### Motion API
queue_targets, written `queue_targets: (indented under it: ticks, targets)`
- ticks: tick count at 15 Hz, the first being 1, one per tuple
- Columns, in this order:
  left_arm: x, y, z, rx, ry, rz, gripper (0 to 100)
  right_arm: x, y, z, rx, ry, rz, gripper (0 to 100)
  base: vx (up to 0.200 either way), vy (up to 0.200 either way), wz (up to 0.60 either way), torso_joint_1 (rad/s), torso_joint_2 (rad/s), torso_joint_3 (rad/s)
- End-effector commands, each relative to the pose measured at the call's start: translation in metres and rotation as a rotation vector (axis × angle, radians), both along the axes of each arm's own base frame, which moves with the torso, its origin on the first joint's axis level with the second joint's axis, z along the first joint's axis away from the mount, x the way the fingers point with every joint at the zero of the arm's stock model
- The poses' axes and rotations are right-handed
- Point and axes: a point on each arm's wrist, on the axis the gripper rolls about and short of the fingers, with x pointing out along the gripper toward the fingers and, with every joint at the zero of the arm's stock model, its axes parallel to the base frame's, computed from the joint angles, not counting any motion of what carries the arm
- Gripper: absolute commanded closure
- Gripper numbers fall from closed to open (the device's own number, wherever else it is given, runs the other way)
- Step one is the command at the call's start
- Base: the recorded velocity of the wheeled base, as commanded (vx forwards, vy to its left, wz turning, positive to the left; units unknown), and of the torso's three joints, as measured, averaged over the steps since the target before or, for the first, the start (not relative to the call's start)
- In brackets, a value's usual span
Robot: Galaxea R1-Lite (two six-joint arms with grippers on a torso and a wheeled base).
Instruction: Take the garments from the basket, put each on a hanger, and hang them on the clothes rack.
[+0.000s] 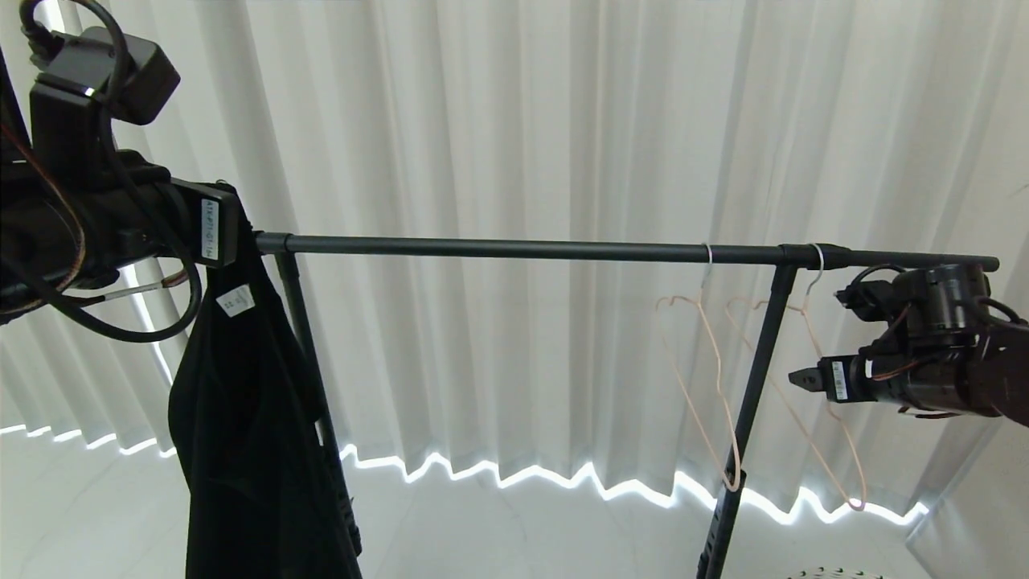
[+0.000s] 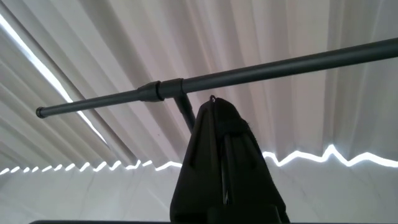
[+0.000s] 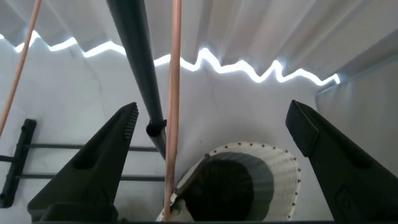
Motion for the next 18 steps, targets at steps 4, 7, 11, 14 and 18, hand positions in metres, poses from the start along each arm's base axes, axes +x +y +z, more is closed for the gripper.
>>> queue_targets:
  ticks: [4, 7, 11, 14, 18]
  targets:
    - [-0.002, -0.001, -0.001, 0.000, 0.003, -0.008, 100, 0.016, 0.002, -0.027, 0.014, 0.040, -0.013, 0, 0.000, 0.000, 0.00, 0.000, 0.00, 0.000]
    - [-0.001, -0.002, -0.002, 0.000, 0.005, -0.016, 100, 0.015, 0.003, -0.027, 0.014, 0.037, -0.014, 0, 0.000, 0.000, 0.00, 0.000, 0.00, 0.000]
    - [-0.003, -0.001, 0.000, -0.002, -0.002, -0.016, 100, 0.015, 0.003, -0.024, 0.016, 0.028, -0.014, 100, 0.000, 0.000, 0.00, 0.000, 0.00, 0.000]
    - [-0.004, -0.001, 0.001, -0.003, -0.007, -0.016, 100, 0.011, 0.005, -0.015, 0.017, -0.001, -0.006, 100, 0.000, 0.000, 0.00, 0.000, 0.00, 0.000]
    - [-0.007, 0.000, 0.003, -0.004, -0.014, -0.016, 100, 0.002, 0.014, 0.002, 0.037, -0.053, 0.014, 100, 0.000, 0.000, 0.00, 0.000, 0.00, 0.000]
